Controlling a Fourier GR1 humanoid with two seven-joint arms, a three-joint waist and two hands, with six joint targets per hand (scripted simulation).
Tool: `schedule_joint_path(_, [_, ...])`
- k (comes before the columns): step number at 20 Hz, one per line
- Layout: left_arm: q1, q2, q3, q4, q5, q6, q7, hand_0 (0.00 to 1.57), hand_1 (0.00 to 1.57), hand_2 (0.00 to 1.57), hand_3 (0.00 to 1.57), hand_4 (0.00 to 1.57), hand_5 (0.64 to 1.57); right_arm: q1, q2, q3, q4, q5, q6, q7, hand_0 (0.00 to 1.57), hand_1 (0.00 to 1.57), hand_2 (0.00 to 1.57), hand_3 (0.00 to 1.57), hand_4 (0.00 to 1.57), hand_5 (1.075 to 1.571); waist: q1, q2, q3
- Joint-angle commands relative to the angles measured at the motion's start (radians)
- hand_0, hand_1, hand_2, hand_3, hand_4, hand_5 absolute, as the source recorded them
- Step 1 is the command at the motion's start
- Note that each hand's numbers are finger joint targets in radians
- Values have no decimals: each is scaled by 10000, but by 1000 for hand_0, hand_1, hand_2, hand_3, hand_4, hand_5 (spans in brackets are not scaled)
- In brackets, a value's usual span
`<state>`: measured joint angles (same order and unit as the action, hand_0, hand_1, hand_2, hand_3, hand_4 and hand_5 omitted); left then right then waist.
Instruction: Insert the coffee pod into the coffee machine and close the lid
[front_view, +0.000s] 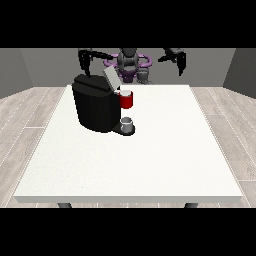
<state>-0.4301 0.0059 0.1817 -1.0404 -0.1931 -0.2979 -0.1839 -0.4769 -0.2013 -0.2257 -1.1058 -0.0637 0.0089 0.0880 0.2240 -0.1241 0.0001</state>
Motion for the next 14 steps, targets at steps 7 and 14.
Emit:
schedule_joint_path(7, [991, -48, -635, -2259, 436, 424, 702, 0, 0, 0, 0, 354, 1571, -1169, 491, 623, 736, 271, -209, -31, 0, 0, 0, 0, 0, 1571, -141, 873, 1])
schedule_joint_path(14, [1595, 379, -558, -3530, 930, 111, 1138, 0, 0, 0, 0, 377, 1571, -1217, 553, 933, 1208, 566, -74, -819, 0, 0, 0, 0, 0, 1571, -314, 1200, 1])
